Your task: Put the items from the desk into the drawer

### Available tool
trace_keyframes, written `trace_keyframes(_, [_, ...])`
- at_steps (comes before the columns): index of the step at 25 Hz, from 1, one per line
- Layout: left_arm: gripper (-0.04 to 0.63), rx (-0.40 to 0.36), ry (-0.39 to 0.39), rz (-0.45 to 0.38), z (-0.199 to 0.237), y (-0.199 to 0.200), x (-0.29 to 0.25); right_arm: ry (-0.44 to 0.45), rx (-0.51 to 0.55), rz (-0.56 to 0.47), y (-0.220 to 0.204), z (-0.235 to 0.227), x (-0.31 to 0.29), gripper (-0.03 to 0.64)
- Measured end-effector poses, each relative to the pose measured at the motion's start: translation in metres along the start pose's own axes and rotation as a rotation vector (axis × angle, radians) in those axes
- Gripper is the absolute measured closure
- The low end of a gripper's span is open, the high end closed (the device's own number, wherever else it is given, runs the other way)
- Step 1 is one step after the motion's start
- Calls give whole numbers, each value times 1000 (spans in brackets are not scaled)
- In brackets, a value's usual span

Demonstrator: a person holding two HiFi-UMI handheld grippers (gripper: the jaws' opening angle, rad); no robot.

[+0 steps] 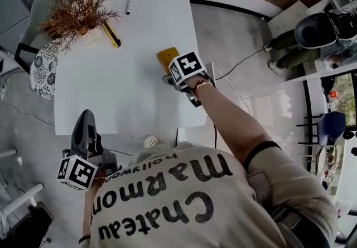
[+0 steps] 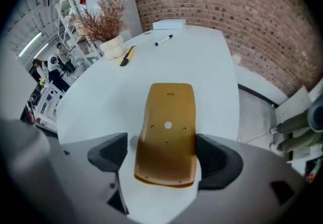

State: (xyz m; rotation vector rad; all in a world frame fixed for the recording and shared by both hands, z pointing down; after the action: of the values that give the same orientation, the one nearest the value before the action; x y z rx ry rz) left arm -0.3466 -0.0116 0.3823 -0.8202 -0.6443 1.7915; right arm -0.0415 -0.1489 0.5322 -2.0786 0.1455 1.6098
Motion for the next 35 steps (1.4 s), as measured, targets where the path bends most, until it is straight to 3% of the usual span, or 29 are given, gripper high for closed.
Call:
trace_keyframes(9, [594, 60, 15, 56, 24, -20, -8, -17, 11, 51, 3, -2, -5, 182])
trace_keyframes(12, [594, 75, 7, 60, 26, -23, -8, -28, 2, 54, 4, -3, -3, 243])
trace_keyframes(18, [594, 98, -21, 53, 20, -29, -11, -53, -36, 60, 0, 0, 0, 256])
trace_keyframes(35, [594, 37, -73, 19, -22, -29, -26, -167, 224, 92, -33, -25, 27, 265])
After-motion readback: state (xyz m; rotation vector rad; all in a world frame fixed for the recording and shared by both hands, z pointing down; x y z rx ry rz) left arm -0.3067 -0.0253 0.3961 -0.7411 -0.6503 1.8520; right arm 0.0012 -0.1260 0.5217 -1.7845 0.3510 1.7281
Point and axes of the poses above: the fingertips, and each gripper's own axes: x backward along the fingers, z to its left, y out of its top, the point moved 2 cm from there along x, backward along the fingers, and after that the axes turned 5 degrees about y, right-handed, at the moved point
